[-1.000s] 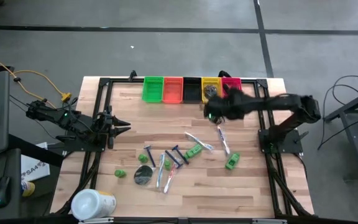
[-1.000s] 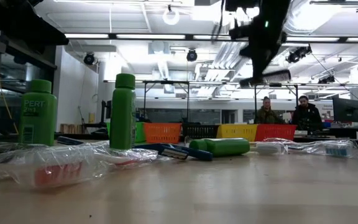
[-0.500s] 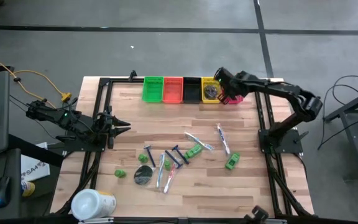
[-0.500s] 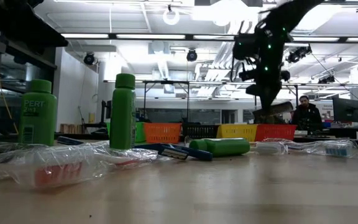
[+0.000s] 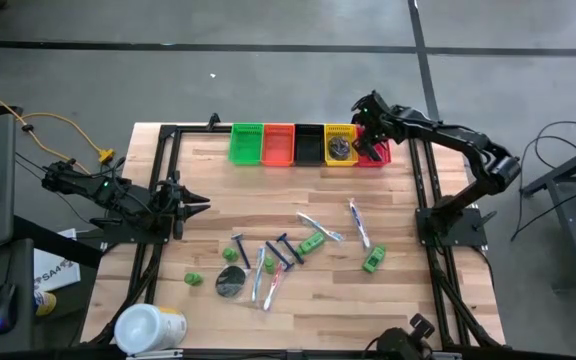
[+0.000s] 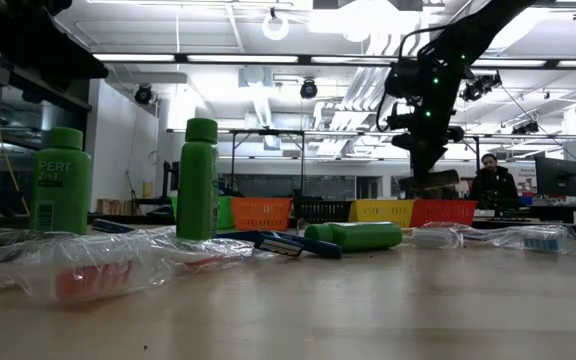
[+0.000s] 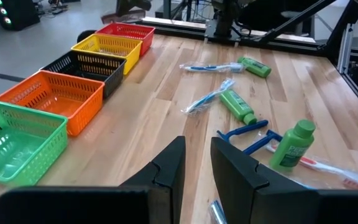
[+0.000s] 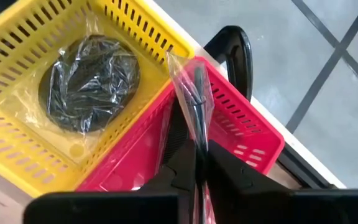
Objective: Pick & Place Travel size toiletries
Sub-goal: Put the black comb into the red bin, then put the black hairbrush into the yellow bin
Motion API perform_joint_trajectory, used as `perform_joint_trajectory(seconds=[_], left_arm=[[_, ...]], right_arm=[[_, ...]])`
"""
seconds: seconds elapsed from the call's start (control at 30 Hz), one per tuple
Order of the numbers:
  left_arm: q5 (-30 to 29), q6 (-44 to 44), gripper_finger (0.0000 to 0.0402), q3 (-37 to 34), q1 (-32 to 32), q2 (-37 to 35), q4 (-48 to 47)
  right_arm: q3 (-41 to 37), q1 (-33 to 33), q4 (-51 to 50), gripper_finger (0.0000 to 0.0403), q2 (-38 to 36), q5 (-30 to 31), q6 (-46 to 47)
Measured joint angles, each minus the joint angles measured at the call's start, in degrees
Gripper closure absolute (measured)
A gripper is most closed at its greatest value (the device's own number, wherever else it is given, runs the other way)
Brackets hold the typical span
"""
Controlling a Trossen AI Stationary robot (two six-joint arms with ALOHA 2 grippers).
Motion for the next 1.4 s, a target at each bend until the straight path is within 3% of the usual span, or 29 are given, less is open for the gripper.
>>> perform_joint_trajectory(seconds=[0.37, 0.57, 0.77, 1.13, 1.4], left_arm=[[0.0, -1.2, 0.0325, 0.0, 0.0, 0.0, -0.1], [-0.1, -4.0, 0.0325, 0.0, 0.0, 0.0, -0.1], [-0.2, -7.4, 0.0325, 0.5, 0.0, 0.4, 0.7], [-0.3, -8.0, 0.0325, 4.7, 0.0, 11.7, 0.3], [6.8, -6.4, 0.0325, 8.5, 0.0, 22.4, -2.5]], right_arm=[[-0.4, 0.0, -1.2, 0.0335, 0.1, 3.8, 0.9], [-0.4, 0.2, -1.6, 0.0330, -2.0, -1.4, 3.0], [-0.4, 0.4, -3.7, 0.0325, -6.0, -1.1, 7.0], [-0.4, 6.7, -11.5, 0.0236, -18.2, -3.3, 10.6], [-0.4, 15.7, -17.8, 0.0204, -24.1, -3.0, 14.9]])
